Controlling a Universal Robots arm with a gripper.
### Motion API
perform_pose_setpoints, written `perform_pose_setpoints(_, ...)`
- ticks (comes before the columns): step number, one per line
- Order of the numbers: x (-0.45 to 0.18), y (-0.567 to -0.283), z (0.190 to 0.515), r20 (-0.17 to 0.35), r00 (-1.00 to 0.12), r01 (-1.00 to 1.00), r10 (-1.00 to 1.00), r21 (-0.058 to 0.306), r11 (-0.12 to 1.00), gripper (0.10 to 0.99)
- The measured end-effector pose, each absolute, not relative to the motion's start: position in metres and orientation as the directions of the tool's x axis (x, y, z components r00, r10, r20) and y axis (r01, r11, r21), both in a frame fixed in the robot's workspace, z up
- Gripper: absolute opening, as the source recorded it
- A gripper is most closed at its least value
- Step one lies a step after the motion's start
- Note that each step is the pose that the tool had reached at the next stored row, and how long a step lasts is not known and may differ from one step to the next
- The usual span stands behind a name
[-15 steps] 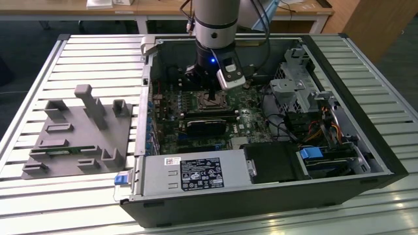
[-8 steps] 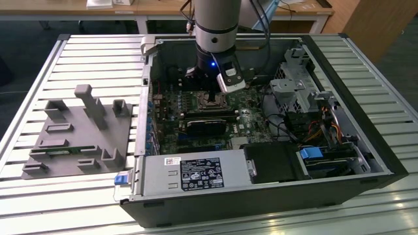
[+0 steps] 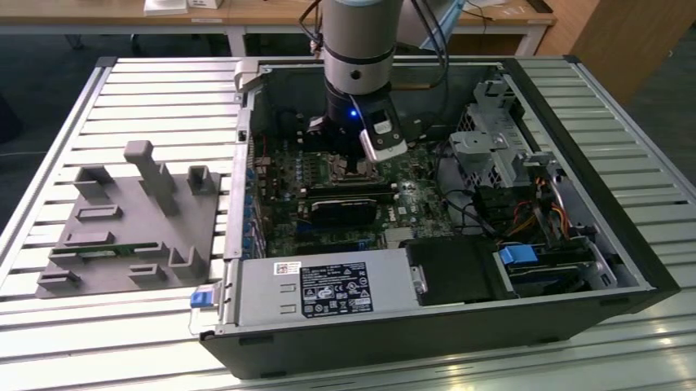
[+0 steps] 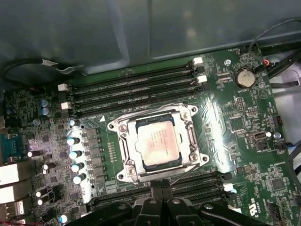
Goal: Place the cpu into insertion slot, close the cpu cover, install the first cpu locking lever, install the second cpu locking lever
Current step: 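Install the second cpu locking lever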
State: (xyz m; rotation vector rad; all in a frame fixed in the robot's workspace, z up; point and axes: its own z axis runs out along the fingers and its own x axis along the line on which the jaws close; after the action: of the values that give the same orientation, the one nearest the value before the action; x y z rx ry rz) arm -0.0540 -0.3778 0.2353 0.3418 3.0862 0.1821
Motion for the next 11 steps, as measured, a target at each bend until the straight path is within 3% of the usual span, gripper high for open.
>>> perform_pose_setpoints(11,-0.0576,-0.3832,0.2258,-0.008,-0.975,0.216,0.221,0.172,0.961,0.102)
